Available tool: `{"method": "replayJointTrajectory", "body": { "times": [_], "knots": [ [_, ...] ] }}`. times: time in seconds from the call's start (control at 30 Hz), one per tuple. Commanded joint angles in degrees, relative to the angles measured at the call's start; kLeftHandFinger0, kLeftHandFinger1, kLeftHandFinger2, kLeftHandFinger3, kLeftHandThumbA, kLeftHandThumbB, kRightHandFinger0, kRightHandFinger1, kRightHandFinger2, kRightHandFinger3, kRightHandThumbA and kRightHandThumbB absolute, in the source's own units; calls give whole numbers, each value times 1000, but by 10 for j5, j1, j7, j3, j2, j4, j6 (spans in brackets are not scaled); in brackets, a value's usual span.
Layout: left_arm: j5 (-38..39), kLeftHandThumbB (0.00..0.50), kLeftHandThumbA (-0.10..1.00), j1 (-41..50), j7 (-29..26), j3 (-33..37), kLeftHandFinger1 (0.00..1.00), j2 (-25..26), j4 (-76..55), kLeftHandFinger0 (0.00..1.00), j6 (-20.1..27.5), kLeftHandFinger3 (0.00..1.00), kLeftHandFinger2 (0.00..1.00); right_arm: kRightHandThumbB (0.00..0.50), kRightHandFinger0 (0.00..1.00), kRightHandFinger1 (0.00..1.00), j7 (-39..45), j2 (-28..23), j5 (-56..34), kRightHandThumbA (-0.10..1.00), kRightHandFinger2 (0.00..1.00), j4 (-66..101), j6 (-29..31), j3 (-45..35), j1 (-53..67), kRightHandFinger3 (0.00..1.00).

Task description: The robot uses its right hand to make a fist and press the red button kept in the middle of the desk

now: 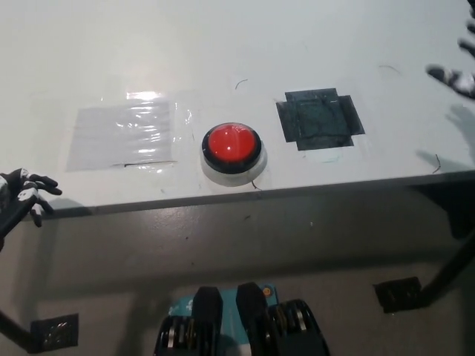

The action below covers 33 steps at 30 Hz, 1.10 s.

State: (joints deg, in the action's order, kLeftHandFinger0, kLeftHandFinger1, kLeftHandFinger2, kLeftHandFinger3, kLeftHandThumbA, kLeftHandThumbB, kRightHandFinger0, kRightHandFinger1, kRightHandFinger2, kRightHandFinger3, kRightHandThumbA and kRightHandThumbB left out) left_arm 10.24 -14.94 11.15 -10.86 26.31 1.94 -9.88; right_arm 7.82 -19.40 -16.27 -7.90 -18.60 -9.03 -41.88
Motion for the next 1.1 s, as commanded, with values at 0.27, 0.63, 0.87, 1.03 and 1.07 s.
{"method": "replayJointTrajectory", "body": {
  "times": [0.27,0.63,0.87,1.03,1.07],
  "knots": [
    [9,0,525,-16,11,-2,322,12,-19,218,-10,585,441,500,280,299,6,86,33,1000,304,-127,51,67,-209,432],
    [5,0,542,-21,18,3,327,11,-14,225,-6,580,437,500,0,0,-19,192,49,1000,0,-267,108,70,-270,0],
    [3,0,549,-24,17,5,323,9,-22,225,-16,590,441,500,0,0,-3,224,70,1000,5,-314,149,94,-275,8],
    [6,0,543,-28,19,7,335,8,-26,246,-27,606,448,489,0,0,3,242,69,1000,52,-326,161,97,-257,46],
    [6,0,540,-28,17,6,338,8,-29,246,-33,606,450,490,0,0,4,247,68,1000,53,-331,157,97,-252,48]
  ]
}}
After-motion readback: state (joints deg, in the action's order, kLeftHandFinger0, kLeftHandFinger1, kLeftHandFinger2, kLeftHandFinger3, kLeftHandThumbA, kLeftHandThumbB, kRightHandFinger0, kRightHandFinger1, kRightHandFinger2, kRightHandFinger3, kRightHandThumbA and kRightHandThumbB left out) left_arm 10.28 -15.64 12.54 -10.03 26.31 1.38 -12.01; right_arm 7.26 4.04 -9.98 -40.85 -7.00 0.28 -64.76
